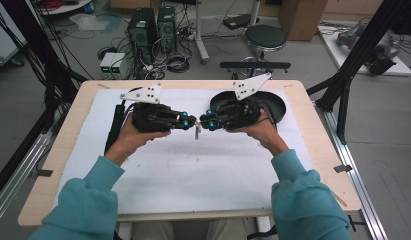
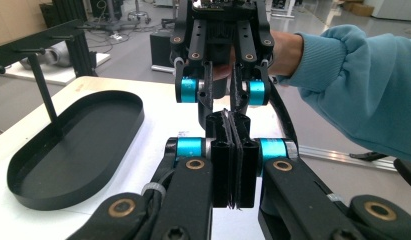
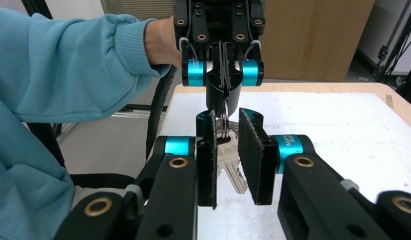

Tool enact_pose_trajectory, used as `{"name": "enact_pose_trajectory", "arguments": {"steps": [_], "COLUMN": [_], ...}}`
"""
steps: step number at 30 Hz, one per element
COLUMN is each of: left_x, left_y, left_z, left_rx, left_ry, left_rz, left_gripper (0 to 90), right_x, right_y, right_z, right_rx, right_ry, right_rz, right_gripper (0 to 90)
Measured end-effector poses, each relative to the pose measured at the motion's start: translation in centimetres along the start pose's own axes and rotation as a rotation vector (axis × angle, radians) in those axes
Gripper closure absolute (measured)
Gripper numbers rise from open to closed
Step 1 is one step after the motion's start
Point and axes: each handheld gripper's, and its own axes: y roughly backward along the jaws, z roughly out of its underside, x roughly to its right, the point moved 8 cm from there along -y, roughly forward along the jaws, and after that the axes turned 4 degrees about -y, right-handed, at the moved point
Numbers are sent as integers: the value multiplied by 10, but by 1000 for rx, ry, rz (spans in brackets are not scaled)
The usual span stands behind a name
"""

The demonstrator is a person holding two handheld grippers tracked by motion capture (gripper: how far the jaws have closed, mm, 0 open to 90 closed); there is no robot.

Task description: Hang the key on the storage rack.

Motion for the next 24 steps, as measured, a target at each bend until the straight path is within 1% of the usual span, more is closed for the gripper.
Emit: {"name": "enact_pose_trajectory", "arguments": {"steps": [1,4,5,7,12,15,18,19,23,24], "left_x": [0,0,0,0,-1,0,0,0,0,0], "left_y": [0,0,0,0,-1,-1,-1,-1,-1,-1], "left_z": [0,0,0,1,3,3,3,3,4,4], "left_rx": [0,-4,1,2,2,8,9,8,3,3], "left_ry": [0,0,8,8,11,20,17,15,29,31], "left_rz": [0,2,4,3,5,13,17,15,22,22], "left_gripper": [884,884,884,884,883,884,883,883,882,882], "right_x": [0,0,0,0,0,-1,-3,-2,-2,-3], "right_y": [-1,-1,-1,-1,-2,-2,-2,-2,-3,-3], "right_z": [1,1,1,1,1,1,1,0,1,1], "right_rx": [-6,-10,-11,-16,-27,-35,-41,-36,-49,-54], "right_ry": [-7,-7,-13,-11,-11,-20,-17,-16,-26,-43], "right_rz": [2,-2,3,8,24,28,28,34,37,35], "right_gripper": [802,813,834,863,878,888,891,891,892,893]}}
